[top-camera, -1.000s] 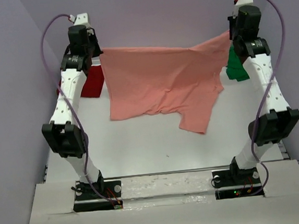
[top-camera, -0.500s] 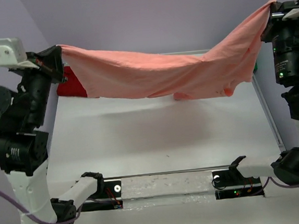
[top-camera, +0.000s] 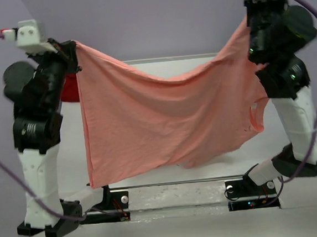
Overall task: Fold and stack the t-shirts
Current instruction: Flatten out the tshirt
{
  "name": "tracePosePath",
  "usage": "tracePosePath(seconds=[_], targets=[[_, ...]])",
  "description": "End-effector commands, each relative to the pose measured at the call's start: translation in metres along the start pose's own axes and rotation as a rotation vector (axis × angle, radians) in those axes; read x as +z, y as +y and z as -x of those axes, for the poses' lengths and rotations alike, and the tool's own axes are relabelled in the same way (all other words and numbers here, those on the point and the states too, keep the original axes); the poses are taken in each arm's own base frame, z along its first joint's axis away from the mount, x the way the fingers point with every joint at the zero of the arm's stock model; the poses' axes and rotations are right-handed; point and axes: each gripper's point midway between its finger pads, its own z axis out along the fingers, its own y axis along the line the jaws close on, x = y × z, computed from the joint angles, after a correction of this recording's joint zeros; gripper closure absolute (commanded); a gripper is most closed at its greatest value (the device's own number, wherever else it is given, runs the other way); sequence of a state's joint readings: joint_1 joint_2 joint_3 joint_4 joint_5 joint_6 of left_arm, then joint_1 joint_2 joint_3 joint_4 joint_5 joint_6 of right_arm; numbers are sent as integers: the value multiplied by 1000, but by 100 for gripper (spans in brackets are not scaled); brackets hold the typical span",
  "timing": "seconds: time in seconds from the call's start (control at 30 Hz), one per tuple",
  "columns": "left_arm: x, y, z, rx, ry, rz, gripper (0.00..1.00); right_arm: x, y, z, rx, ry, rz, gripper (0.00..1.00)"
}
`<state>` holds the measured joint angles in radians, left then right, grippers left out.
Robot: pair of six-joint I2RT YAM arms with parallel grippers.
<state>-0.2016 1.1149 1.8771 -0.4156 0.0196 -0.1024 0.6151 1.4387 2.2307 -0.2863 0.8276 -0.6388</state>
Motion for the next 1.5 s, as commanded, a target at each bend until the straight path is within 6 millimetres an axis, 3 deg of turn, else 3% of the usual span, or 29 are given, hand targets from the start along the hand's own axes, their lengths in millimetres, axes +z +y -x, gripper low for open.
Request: tracePosePath(seconds=[0.0,0.1,0.13,0.17,0.23,0.27,0.33,0.43,0.47,0.67,0.7,0.77,0.8,0.83,0.87,0.93,0.97,1.03,1.07,1.17,1.2,1.23,1.27,1.3,1.33,1.37,1.4,1.43,1.47], targets=[[97,53,-145,13,300,143,100,66,56,-86,-52,162,85,100],[134,83,-211,-48,411,149,100,102,68,-155,-83,271,96,100],[147,99,-249,-87,468,175,100,113,66,-179,-95,308,103,100],[156,108,-265,-106,479,186,100,124,76,-210,-115,356,115,100],[170,125,-291,-106,515,220,100,134,82,-242,-124,409,122,100],[177,135,-330,-106,579,240,100,140,85,-257,-130,430,129,100],[191,143,-365,-100,631,231,100,152,94,-293,-127,476,159,100],[206,148,-385,-102,639,212,100,165,108,-334,-148,525,195,100],[207,151,-404,-103,677,207,100,169,110,-339,-144,526,213,100],[230,165,-427,-80,683,202,100,185,128,-396,-148,586,265,100],[235,167,-427,-74,678,205,100,186,131,-401,-154,590,276,100],[246,172,-434,-64,677,206,53,186,139,-419,-154,616,283,100],[246,173,-435,-61,686,210,31,186,140,-423,-152,625,286,78],[250,173,-435,-70,674,212,1,187,136,-428,-144,635,275,57],[253,171,-435,-76,662,201,1,186,138,-433,-143,645,275,26],[252,169,-435,-87,655,192,1,186,132,-437,-135,658,259,3],[257,168,-414,-80,595,198,1,186,131,-438,-139,660,254,0],[250,167,-409,-82,580,216,1,186,119,-426,-148,652,211,0],[252,165,-378,-64,511,240,1,184,113,-420,-144,650,190,0],[244,152,-350,-70,467,273,1,174,93,-377,-86,627,141,0],[238,151,-323,-64,428,320,1,164,91,-376,-65,653,145,0],[233,131,-297,-68,398,296,1,149,80,-346,16,641,125,0],[225,123,-290,-67,399,317,1,130,80,-361,38,701,116,3],[219,111,-281,-55,392,313,1,119,78,-356,105,710,101,6],[205,98,-262,-40,374,306,1,104,65,-323,176,662,86,8],[194,78,-258,-19,374,330,1,93,62,-319,204,662,80,12],[181,68,-269,-8,406,336,1,74,65,-338,228,712,81,30],[174,52,-255,-21,387,313,1,62,62,-335,247,708,83,40],[157,40,-257,-43,412,286,1,51,58,-332,265,698,75,47]])
